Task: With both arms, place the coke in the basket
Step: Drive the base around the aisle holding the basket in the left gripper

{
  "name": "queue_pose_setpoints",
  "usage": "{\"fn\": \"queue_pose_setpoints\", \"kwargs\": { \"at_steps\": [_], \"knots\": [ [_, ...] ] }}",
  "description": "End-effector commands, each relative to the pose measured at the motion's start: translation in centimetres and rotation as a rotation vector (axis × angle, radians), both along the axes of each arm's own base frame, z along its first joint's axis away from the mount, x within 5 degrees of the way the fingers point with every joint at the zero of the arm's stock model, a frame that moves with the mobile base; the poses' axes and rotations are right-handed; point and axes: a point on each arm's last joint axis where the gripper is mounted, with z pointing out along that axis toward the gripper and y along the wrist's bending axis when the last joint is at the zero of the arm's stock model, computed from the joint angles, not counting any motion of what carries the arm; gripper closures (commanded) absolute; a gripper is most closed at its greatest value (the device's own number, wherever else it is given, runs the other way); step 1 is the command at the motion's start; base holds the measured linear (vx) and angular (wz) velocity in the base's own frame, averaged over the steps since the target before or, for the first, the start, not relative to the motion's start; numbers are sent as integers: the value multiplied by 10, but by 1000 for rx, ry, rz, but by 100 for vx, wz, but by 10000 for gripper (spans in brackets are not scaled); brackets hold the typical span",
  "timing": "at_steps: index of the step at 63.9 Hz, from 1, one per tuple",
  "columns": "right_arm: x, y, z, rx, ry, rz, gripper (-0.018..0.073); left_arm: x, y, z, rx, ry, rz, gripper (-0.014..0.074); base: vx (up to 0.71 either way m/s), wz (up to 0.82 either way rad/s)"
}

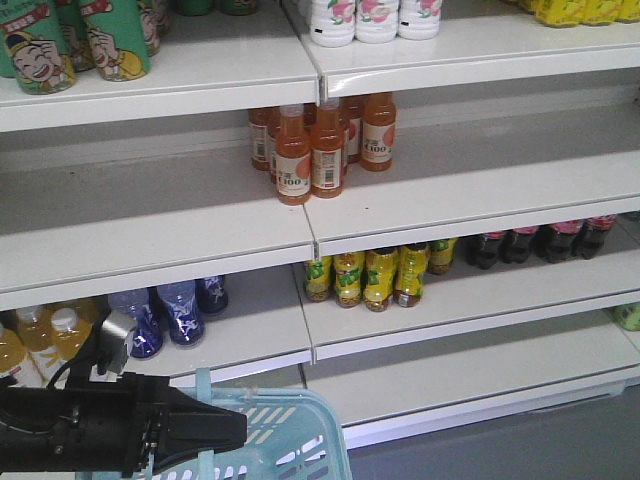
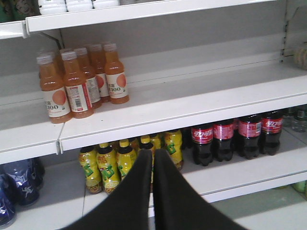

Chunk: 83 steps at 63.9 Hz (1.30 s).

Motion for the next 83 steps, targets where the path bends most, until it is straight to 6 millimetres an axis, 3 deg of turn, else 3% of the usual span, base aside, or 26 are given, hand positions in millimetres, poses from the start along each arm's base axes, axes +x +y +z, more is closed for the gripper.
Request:
{"fn": "queue_pose_setpoints", "kwargs": {
  "at_steps": [1, 83],
  "knots": [
    [-1, 1, 4, -12, -82, 6, 564, 3, -2, 20, -128, -49, 31, 603, -1, -29],
    [-1, 1, 4, -12, -82, 6, 564, 3, -2, 20, -128, -49, 31, 603, -2, -35]
  ]
}}
